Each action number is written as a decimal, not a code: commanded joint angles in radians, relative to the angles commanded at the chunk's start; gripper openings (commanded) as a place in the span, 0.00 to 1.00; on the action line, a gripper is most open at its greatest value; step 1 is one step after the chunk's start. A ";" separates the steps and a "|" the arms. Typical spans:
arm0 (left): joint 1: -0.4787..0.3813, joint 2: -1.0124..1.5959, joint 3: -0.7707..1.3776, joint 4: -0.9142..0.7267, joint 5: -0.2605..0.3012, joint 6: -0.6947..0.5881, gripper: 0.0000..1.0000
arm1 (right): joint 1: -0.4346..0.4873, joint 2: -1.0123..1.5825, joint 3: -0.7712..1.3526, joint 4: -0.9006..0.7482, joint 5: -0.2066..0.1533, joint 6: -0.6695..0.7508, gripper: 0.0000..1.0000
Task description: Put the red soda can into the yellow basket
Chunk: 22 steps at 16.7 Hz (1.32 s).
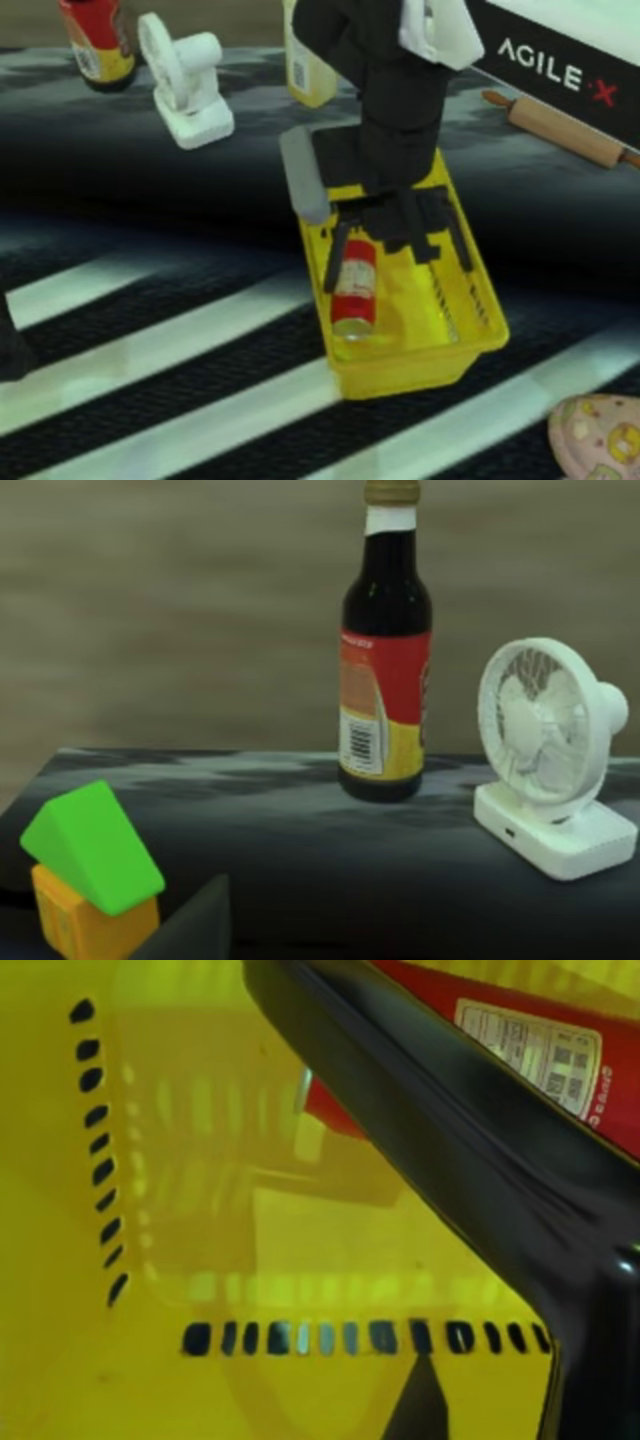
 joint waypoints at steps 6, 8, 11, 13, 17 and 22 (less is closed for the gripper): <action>0.000 0.000 0.000 0.000 0.000 0.000 1.00 | 0.000 0.000 0.000 0.000 0.000 0.000 0.00; 0.000 0.000 0.000 0.000 0.000 0.000 1.00 | 0.000 0.000 0.000 0.000 0.000 0.000 0.00; 0.000 0.000 0.000 0.000 0.000 0.000 1.00 | 0.000 0.000 0.000 0.000 0.000 0.000 0.00; 0.000 0.000 0.000 0.000 0.000 0.000 1.00 | 0.000 0.000 0.000 0.000 0.000 0.000 0.00; 0.000 0.000 0.000 0.000 0.000 0.000 1.00 | -0.002 0.001 0.000 0.000 0.000 0.001 0.00; 0.000 0.000 0.000 0.000 0.000 0.000 1.00 | -0.016 -0.007 0.098 -0.111 -0.001 -0.021 0.00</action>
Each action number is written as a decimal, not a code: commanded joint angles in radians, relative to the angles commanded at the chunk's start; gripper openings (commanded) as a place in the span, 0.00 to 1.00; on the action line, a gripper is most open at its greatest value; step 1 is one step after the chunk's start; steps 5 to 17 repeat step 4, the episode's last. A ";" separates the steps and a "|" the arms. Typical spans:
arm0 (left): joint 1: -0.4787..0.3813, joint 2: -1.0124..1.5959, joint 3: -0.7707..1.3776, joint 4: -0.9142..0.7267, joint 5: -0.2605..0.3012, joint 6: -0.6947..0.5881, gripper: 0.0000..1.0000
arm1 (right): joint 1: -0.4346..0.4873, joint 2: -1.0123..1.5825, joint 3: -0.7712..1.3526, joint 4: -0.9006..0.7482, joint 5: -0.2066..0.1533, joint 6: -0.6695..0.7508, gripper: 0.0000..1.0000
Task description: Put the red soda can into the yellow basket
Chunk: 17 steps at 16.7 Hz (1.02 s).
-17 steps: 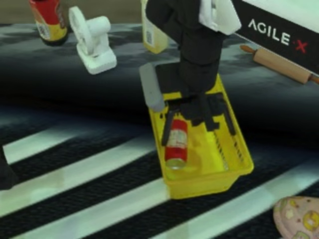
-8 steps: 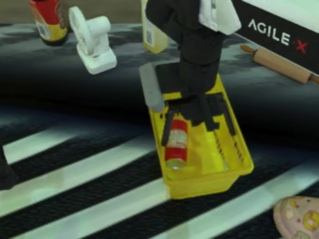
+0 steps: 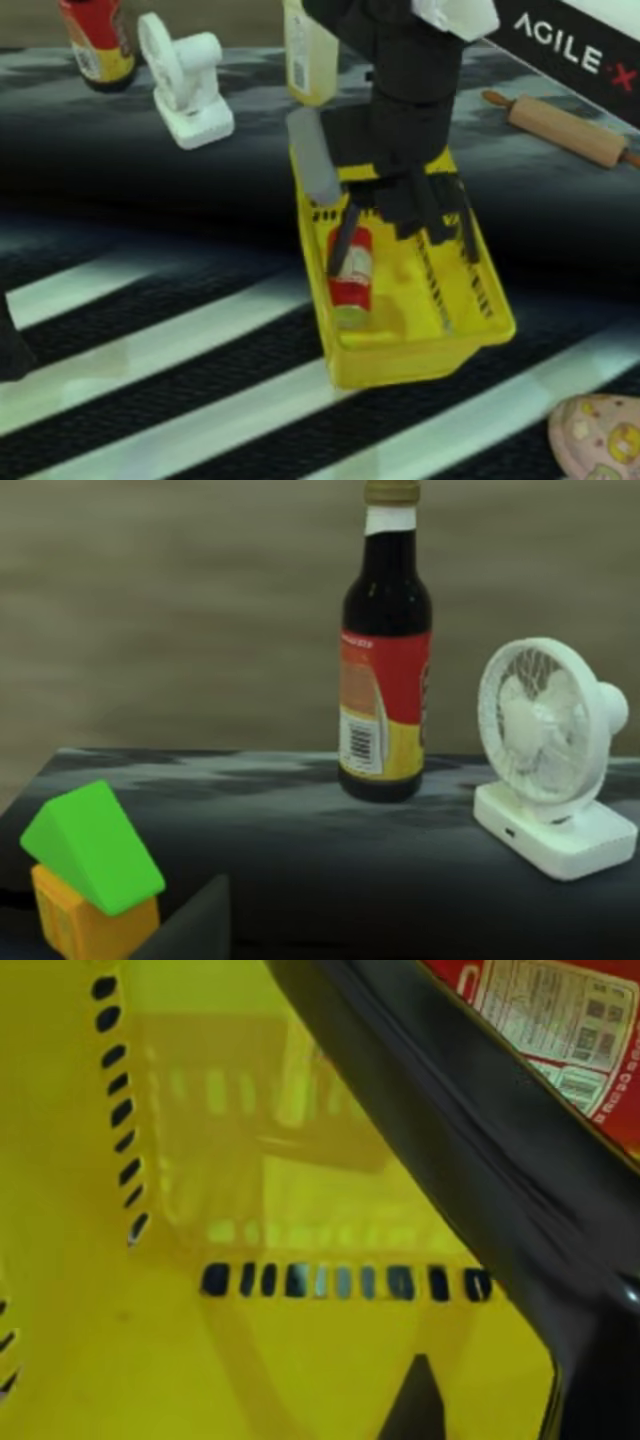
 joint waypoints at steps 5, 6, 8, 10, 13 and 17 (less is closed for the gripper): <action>0.000 0.000 0.000 0.000 0.000 0.000 1.00 | -0.013 -0.012 0.071 -0.077 0.001 -0.015 0.00; 0.000 0.000 0.000 0.000 0.000 0.000 1.00 | -0.013 -0.012 0.071 -0.077 0.001 -0.015 0.00; 0.000 0.000 0.000 0.000 0.000 0.000 1.00 | -0.013 -0.012 0.071 -0.077 0.001 -0.015 0.00; 0.000 0.000 0.000 0.000 0.000 0.000 1.00 | -0.013 -0.012 0.071 -0.077 0.001 -0.015 0.00; 0.000 0.000 0.000 0.000 0.000 0.000 1.00 | -0.013 -0.012 0.071 -0.077 0.001 -0.015 0.00; 0.000 0.000 0.000 0.000 0.000 0.000 1.00 | -0.013 -0.012 0.071 -0.077 0.001 -0.015 0.00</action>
